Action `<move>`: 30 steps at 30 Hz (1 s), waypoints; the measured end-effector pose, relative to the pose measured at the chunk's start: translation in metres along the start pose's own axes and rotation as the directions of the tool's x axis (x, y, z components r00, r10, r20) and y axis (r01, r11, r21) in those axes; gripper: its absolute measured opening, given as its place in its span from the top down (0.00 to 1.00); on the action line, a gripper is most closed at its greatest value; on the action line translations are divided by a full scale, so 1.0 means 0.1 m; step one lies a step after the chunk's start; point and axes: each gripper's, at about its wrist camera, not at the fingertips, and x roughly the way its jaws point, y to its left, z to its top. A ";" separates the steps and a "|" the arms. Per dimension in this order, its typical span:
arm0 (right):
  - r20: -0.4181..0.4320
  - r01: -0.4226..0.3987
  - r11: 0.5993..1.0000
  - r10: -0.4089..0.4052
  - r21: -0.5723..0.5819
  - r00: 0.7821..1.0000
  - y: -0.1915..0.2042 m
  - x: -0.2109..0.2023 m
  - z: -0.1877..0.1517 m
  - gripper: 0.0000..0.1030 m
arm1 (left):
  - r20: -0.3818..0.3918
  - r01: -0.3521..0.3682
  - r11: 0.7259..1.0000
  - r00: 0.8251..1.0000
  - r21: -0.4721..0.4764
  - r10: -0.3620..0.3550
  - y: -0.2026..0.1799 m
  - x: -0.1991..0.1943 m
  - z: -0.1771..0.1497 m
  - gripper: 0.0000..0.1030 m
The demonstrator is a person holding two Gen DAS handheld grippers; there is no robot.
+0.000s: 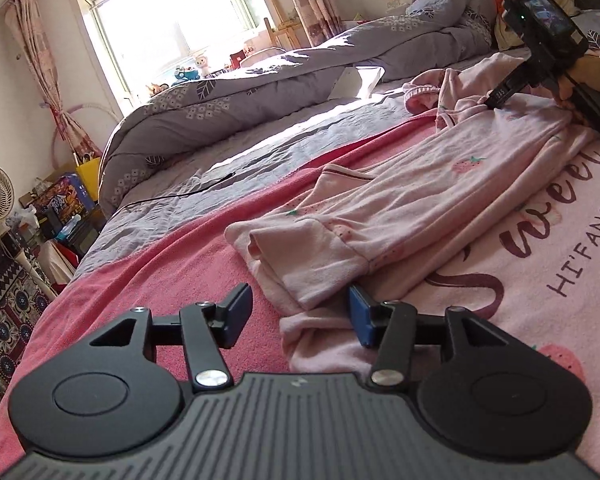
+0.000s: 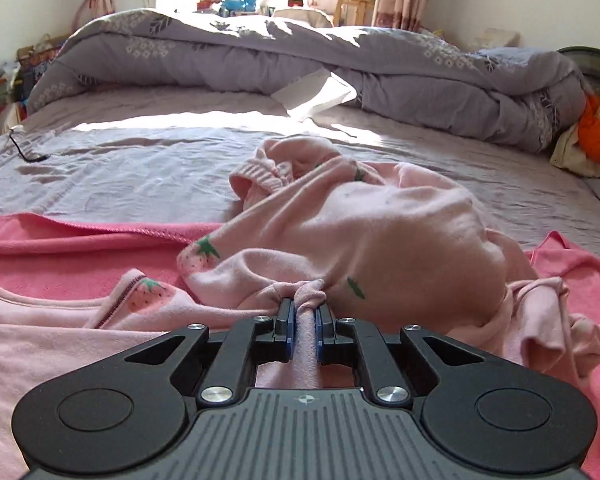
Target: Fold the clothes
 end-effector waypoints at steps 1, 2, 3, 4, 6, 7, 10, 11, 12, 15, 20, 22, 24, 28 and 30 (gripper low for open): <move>0.012 0.009 1.000 -0.009 -0.019 1.000 0.04 -0.02 -0.01 0.87 | 0.000 0.002 1.000 1.000 -0.006 -0.002 0.01 0.00 0.00 0.46; 0.012 0.006 1.000 -0.006 -0.023 1.000 0.04 -0.03 0.00 0.87 | -0.001 0.005 1.000 1.000 -0.013 -0.005 0.02 0.00 0.00 0.45; 0.006 -0.015 1.000 0.015 -0.007 1.000 -0.01 -0.06 0.02 0.86 | -0.001 0.007 1.000 1.000 -0.019 -0.007 0.03 0.00 -0.01 0.44; -0.006 -0.046 0.999 0.046 0.021 0.999 -0.09 -0.10 0.05 0.85 | -0.002 0.009 1.000 1.000 -0.025 -0.009 0.04 0.00 -0.01 0.43; -0.024 -0.095 0.990 0.098 0.107 0.995 -0.28 -0.21 0.11 0.53 | -0.005 0.010 0.999 1.000 -0.040 -0.010 0.06 0.00 -0.01 0.40; -0.023 -0.096 0.984 0.100 0.147 0.995 -0.38 -0.29 0.13 0.41 | -0.007 0.010 0.999 1.000 -0.046 -0.011 0.07 0.00 -0.01 0.40; 0.028 -0.085 0.984 0.081 0.159 0.996 -0.59 -0.59 0.14 0.32 | -0.013 0.012 0.998 1.000 -0.065 -0.013 0.11 0.01 -0.01 0.37; 0.041 -0.061 0.988 0.055 0.143 0.998 -0.63 -0.71 0.14 0.32 | -0.015 0.011 0.997 1.000 -0.070 -0.012 0.11 0.01 -0.01 0.35; 0.051 -0.041 0.992 0.035 0.123 0.998 -0.65 -0.81 0.12 0.32 | -0.017 0.010 0.997 1.000 -0.075 -0.011 0.12 0.02 -0.01 0.33; 0.085 -0.066 0.998 0.065 0.014 0.994 -0.56 -1.11 -0.04 0.38 | -0.025 0.006 0.996 1.000 -0.084 -0.008 0.13 0.03 -0.01 0.31; -0.003 -0.013 0.980 0.013 -0.198 1.000 -0.12 -1.22 -0.53 0.45 | -0.038 0.002 0.996 0.999 -0.095 -0.005 0.15 0.05 0.00 0.27; 0.003 -0.006 0.983 0.006 -0.182 1.000 -0.18 -1.13 -0.72 0.42 | -0.042 0.001 0.995 0.999 -0.099 -0.006 0.16 0.06 0.00 0.26; -0.011 -0.011 0.990 0.010 -0.141 1.000 -0.27 -1.15 -0.68 0.38 | -0.046 -0.005 0.995 0.999 -0.101 0.000 0.16 0.06 0.00 0.24; -0.025 0.074 0.977 -0.080 -0.198 0.996 -0.34 -1.25 -0.65 0.38 | -0.054 -0.020 0.994 0.998 -0.107 0.014 0.16 0.07 0.01 0.21; -0.022 0.114 0.977 -0.119 -0.180 0.993 -0.42 -1.29 -0.66 0.38 | -0.057 -0.031 0.994 0.998 -0.107 0.025 0.16 0.08 0.01 0.17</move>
